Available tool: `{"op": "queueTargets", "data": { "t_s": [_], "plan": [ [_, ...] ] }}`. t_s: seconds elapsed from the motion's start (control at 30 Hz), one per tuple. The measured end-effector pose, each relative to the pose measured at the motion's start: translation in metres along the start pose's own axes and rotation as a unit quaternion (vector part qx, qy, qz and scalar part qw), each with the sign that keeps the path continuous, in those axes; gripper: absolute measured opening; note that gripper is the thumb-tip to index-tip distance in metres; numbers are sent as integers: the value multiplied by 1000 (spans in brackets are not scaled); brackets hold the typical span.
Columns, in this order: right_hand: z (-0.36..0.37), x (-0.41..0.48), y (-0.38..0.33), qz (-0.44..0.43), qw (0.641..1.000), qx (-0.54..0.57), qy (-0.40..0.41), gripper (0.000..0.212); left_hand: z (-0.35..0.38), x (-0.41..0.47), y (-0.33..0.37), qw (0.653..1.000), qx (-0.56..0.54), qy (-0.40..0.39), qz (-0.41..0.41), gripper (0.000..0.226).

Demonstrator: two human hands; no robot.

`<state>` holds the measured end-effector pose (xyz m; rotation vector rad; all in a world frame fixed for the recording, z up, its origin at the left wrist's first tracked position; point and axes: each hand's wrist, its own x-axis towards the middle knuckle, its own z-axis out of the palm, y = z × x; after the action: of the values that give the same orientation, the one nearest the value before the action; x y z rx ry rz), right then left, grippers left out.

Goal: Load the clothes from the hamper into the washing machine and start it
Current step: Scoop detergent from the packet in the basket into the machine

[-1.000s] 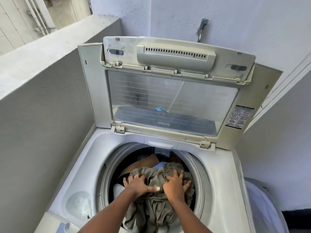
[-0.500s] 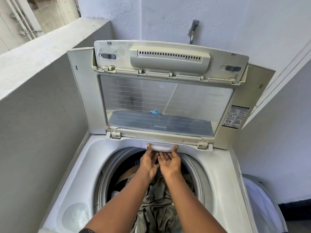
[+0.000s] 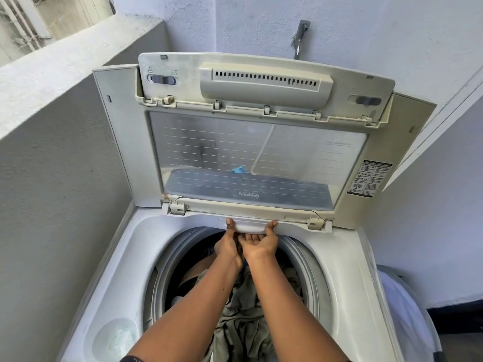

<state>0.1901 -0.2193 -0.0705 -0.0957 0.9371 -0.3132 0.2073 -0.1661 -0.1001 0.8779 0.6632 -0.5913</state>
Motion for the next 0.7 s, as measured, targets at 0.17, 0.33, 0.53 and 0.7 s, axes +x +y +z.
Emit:
{"op": "queueTargets", "data": {
  "t_s": [0.17,0.33,0.53,0.7],
  "plan": [
    [-2,6,2,3,1000,-21,-9,20,-4,-2,7,1000,-16,4,11,67],
    [-3,10,9,-15,999,9,-27,26,-3,-12,7,998,24,-64,-7,51],
    [-1,15,14,-40,998,36,-42,29,2,-5,7,997,21,-67,-13,50],
    [0,14,19,-53,998,38,-23,57,0,0,-1,994,-3,-97,-41,92]
  ]
}}
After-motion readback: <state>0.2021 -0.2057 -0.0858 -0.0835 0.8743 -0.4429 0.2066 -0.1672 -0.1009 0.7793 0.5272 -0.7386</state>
